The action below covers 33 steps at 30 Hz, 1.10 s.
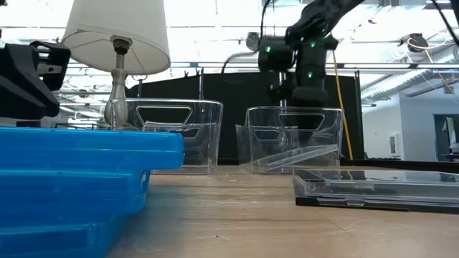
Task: Pick & place jewel cases by type
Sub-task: Put the black CD case into the right transparent bin
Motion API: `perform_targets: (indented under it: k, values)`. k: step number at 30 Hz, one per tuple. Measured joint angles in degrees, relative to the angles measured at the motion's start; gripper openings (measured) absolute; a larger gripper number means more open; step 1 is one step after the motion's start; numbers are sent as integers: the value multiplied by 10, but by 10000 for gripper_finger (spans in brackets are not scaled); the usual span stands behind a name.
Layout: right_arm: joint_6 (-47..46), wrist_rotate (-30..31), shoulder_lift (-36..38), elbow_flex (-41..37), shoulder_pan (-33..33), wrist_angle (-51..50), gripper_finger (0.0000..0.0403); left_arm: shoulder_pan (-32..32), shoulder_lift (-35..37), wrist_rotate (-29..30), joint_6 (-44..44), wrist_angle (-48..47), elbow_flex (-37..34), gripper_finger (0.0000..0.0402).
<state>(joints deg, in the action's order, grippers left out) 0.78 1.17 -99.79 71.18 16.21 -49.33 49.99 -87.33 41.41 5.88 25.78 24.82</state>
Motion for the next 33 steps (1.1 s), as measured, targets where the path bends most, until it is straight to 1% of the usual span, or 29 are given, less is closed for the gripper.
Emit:
perform_targets:
  k: [3, 6, 8, 12, 14, 17, 20, 23, 25, 26, 30, 31, 33]
  values:
    - [-1, 0, -27, 7, 3, -19, 1, -2, 0, -7, 5, -7, 0, 60]
    - [-17, -2, -39, 8, 8, -34, 1, -1, 0, -14, 5, -8, 0, 60]
    - [-29, -7, -36, 8, 8, -31, 1, -1, 0, -20, 6, -9, 0, 60]
    - [-47, -42, -19, 7, 5, -19, 1, -1, 0, -29, 9, -11, 0, 60]
    - [-45, -21, -9, 14, -3, -19, 1, -1, 0, -29, 14, -12, 0, 60]
    - [-26, 15, 6, 37, -11, -15, 0, -1, 0, -29, 18, -12, 0, 60]
    - [6, 15, 18, 67, -5, 2, 2, -1, 0, -29, 18, -12, 0, 60]
    - [52, 12, 18, 107, 13, -3, 10, -1, 0, -29, 11, -15, 0, 60]
    - [78, -14, 19, 121, 38, -4, 18, -1, 0, -29, -1, -21, 0, 60]
    - [89, -41, 19, 125, 52, -5, 23, -1, 0, -29, -8, -23, 0, 60]
    - [146, -207, 18, 125, 112, -18, 53, -2, 0, -25, -44, -35, 0, 60]
    - [154, -239, 18, 125, 123, -22, 63, -3, 0, -12, -45, -37, 0, 60]
    - [166, -270, 18, 125, 139, -29, 87, -13, 0, 28, -39, -43, 0, 60]
